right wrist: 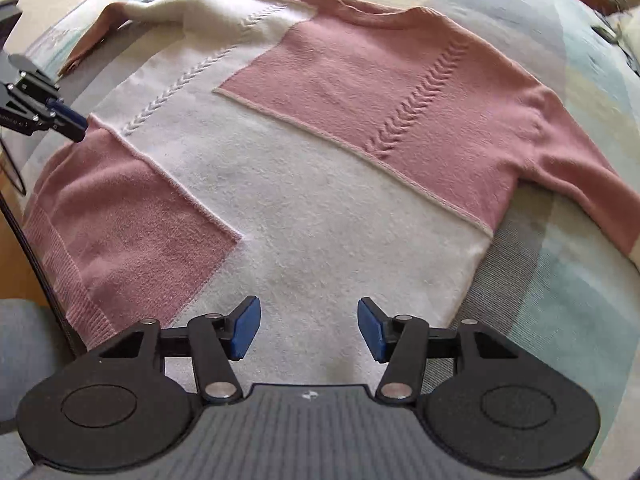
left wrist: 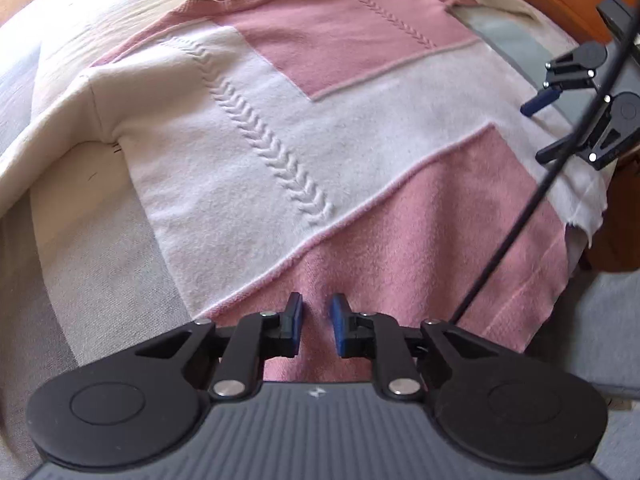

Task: Fold clothes
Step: 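Open both grippers and release the hem onto the bed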

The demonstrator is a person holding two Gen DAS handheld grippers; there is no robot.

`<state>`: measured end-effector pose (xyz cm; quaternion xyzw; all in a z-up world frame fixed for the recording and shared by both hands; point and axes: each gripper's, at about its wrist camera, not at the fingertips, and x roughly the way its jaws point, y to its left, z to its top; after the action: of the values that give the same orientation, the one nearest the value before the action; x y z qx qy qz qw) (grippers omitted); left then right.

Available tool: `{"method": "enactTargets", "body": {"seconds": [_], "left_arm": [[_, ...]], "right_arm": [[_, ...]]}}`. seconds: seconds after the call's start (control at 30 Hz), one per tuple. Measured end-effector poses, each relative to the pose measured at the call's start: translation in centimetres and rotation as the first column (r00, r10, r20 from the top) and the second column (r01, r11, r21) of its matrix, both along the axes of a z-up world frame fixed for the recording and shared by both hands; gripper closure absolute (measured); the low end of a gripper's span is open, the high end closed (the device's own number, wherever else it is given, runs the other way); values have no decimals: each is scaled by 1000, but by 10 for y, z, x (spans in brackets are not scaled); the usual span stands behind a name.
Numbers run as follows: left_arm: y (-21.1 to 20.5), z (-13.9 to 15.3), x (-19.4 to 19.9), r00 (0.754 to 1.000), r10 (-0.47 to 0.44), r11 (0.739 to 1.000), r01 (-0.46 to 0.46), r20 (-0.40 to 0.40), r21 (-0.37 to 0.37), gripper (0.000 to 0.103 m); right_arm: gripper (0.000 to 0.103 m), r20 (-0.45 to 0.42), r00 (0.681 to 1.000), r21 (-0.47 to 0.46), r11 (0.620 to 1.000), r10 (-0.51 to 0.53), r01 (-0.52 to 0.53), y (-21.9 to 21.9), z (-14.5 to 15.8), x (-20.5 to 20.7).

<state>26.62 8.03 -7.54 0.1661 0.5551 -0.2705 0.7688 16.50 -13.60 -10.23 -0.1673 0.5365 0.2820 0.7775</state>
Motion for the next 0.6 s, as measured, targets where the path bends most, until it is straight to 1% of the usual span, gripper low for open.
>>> {"method": "enactTargets", "body": {"seconds": [0.03,0.07,0.1,0.13,0.17,0.27,0.3,0.33,0.43,0.5,0.53,0.6], "left_arm": [[3,0,-9,1000,-3,1000,3,18,1,83],[7,1,-18,1000,0,1000,-1,29,2,78],[13,2,-23,1000,26,1000,-26,7,2,77],[19,4,-28,999,48,999,-48,-16,5,74],[21,6,-28,998,58,998,-57,-39,17,74],[16,17,-15,996,59,998,-56,-71,41,75],[10,21,-6,998,51,998,-50,-31,31,75],[5,24,4,999,43,999,-43,10,21,75],[-9,29,37,993,37,999,-34,108,-26,74],[-20,22,59,986,12,999,-4,165,-50,74],[-25,16,65,983,-10,998,20,181,-51,74],[-29,4,71,983,-50,998,56,177,-32,74]], "right_arm": [[31,21,999,-19,999,38,-38,2,-6,-10],[28,41,996,-38,996,77,-75,4,-13,-20],[22,14,998,-43,997,59,-58,-3,-15,-24],[14,-23,999,-45,999,28,-29,-13,-17,-27],[12,-33,999,-52,998,32,-33,-13,-14,-27],[15,-45,997,-77,995,67,-70,-9,-3,-22],[19,-50,996,-85,993,78,-83,-8,1,-21],[20,-54,994,-93,991,90,-95,-7,5,-19],[20,57,991,22,992,119,-120,24,20,4],[20,124,980,82,982,157,-168,55,17,19],[20,151,972,103,975,182,-199,70,12,23],[20,204,951,140,954,233,-264,100,2,29]]}}
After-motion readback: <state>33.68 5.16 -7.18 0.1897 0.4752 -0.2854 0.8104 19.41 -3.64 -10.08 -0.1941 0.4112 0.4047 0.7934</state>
